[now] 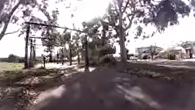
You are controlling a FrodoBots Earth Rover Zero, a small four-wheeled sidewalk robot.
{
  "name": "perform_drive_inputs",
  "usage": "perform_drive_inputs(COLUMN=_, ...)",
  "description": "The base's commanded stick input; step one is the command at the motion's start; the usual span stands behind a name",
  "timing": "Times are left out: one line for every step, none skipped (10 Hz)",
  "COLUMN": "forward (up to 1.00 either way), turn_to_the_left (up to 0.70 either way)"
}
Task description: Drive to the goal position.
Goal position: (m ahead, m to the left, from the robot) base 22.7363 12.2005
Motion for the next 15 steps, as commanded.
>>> perform_drive_inputs(forward=1.00, turn_to_the_left=0.00)
perform_drive_inputs(forward=1.00, turn_to_the_left=0.00)
perform_drive_inputs(forward=1.00, turn_to_the_left=0.00)
perform_drive_inputs(forward=1.00, turn_to_the_left=0.00)
perform_drive_inputs(forward=1.00, turn_to_the_left=0.00)
perform_drive_inputs(forward=1.00, turn_to_the_left=0.17)
perform_drive_inputs(forward=1.00, turn_to_the_left=0.25)
perform_drive_inputs(forward=1.00, turn_to_the_left=0.34)
perform_drive_inputs(forward=1.00, turn_to_the_left=0.36)
perform_drive_inputs(forward=1.00, turn_to_the_left=0.23)
perform_drive_inputs(forward=1.00, turn_to_the_left=0.09)
perform_drive_inputs(forward=1.00, turn_to_the_left=0.00)
perform_drive_inputs(forward=1.00, turn_to_the_left=0.00)
perform_drive_inputs(forward=1.00, turn_to_the_left=0.00)
perform_drive_inputs(forward=1.00, turn_to_the_left=0.00)
